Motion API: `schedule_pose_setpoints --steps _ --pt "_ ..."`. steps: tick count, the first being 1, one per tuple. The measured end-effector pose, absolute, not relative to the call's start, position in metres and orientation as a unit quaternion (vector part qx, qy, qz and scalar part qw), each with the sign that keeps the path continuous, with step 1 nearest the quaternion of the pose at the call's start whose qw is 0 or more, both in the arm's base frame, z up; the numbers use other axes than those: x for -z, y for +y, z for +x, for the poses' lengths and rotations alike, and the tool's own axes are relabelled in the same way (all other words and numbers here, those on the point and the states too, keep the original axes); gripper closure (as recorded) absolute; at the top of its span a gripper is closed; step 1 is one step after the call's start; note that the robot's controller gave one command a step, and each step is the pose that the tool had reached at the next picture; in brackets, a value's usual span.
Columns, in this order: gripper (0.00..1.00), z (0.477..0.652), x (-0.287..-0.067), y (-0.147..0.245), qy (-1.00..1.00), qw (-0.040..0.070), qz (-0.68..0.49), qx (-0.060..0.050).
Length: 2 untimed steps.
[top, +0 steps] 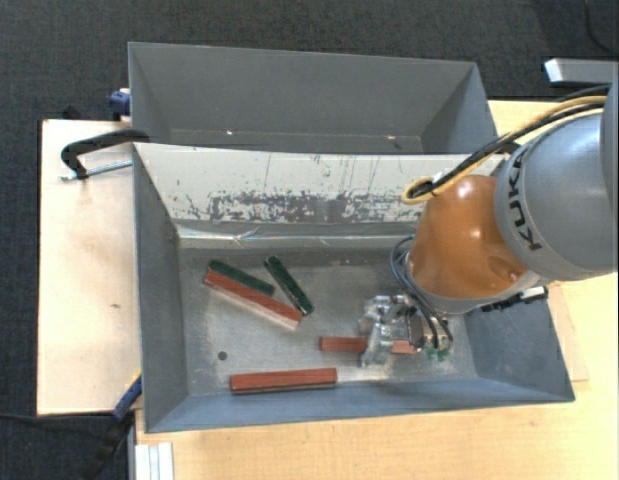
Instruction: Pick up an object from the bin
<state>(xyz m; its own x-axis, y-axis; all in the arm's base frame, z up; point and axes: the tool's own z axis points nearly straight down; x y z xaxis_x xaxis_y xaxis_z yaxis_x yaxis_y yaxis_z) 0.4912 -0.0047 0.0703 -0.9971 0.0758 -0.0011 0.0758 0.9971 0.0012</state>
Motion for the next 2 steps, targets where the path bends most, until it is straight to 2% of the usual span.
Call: schedule_pose_setpoints --steps 1,2 --pt "1.0 0.5265 -0.2068 -0.0112 0.999 0.002 0.039 -0.001" --pt "1.0 0.5264 -0.2066 -0.0112 0.999 0.001 0.039 -0.001"
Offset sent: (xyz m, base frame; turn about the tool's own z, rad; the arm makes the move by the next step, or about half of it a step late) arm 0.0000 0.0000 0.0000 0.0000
